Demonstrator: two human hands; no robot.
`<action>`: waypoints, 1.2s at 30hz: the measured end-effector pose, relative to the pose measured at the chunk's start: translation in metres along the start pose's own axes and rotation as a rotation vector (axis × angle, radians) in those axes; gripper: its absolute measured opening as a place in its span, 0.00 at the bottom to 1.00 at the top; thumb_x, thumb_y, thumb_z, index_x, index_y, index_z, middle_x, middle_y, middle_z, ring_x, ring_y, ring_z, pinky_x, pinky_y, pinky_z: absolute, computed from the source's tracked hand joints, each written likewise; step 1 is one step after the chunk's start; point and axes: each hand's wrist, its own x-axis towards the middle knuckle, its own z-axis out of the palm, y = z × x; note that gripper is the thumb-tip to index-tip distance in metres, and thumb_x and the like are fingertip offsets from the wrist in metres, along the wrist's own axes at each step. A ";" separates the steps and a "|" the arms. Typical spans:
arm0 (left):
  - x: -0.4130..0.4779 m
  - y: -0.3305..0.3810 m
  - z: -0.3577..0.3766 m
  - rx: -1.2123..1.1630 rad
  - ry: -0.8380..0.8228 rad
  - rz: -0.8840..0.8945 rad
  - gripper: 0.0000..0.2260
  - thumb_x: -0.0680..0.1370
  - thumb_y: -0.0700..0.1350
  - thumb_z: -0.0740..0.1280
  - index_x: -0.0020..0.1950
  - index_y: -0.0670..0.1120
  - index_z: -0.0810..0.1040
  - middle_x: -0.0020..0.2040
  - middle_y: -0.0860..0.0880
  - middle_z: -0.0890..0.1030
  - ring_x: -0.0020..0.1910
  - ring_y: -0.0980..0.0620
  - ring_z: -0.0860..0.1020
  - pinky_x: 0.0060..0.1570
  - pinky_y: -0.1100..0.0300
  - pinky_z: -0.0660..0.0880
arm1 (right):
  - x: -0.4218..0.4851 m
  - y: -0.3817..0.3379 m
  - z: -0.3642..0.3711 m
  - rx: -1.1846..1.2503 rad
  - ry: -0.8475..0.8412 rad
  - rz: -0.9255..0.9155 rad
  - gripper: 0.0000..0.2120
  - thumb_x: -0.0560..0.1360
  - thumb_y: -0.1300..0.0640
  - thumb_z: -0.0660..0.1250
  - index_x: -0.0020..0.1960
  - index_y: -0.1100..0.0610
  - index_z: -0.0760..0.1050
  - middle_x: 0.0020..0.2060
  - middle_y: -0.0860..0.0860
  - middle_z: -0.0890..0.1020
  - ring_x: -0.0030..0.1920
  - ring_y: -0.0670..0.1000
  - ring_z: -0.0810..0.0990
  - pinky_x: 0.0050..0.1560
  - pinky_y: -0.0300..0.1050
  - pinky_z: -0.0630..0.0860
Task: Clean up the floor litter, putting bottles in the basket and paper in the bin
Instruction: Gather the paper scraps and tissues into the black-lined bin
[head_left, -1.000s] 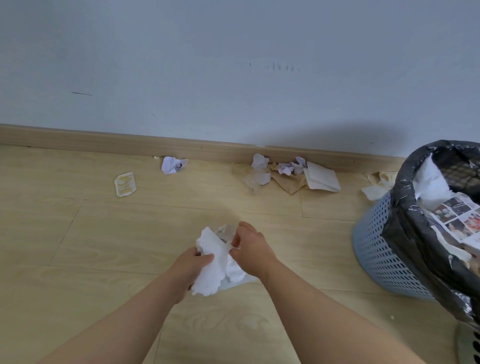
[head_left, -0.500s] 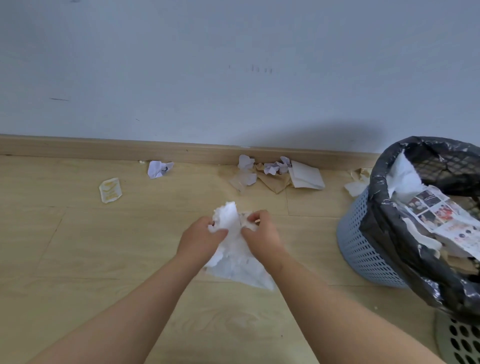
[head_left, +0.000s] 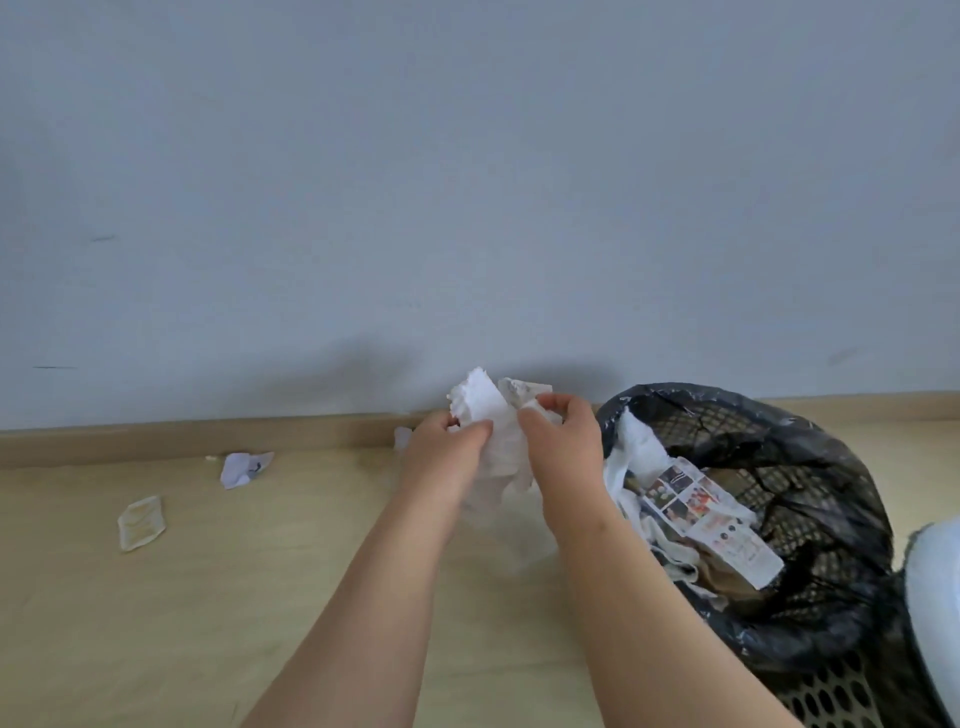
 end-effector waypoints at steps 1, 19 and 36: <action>-0.005 0.008 0.006 -0.005 -0.027 0.017 0.02 0.75 0.44 0.66 0.44 0.47 0.77 0.44 0.47 0.81 0.42 0.48 0.79 0.41 0.58 0.73 | 0.000 -0.005 -0.008 0.005 0.015 -0.014 0.08 0.74 0.60 0.62 0.53 0.54 0.71 0.41 0.45 0.75 0.45 0.51 0.77 0.44 0.44 0.74; -0.044 0.020 0.098 -0.021 -0.248 0.133 0.16 0.76 0.43 0.64 0.63 0.47 0.69 0.48 0.51 0.74 0.43 0.53 0.73 0.36 0.60 0.68 | 0.018 -0.011 -0.141 -0.152 0.108 0.009 0.08 0.74 0.61 0.63 0.52 0.54 0.71 0.42 0.47 0.74 0.39 0.45 0.72 0.36 0.40 0.71; -0.048 -0.032 0.153 1.293 -0.146 0.758 0.13 0.79 0.42 0.56 0.58 0.51 0.76 0.59 0.53 0.75 0.67 0.48 0.64 0.68 0.50 0.54 | 0.034 0.058 -0.175 -1.204 0.003 0.041 0.19 0.78 0.49 0.58 0.68 0.51 0.67 0.72 0.50 0.63 0.70 0.57 0.59 0.68 0.54 0.58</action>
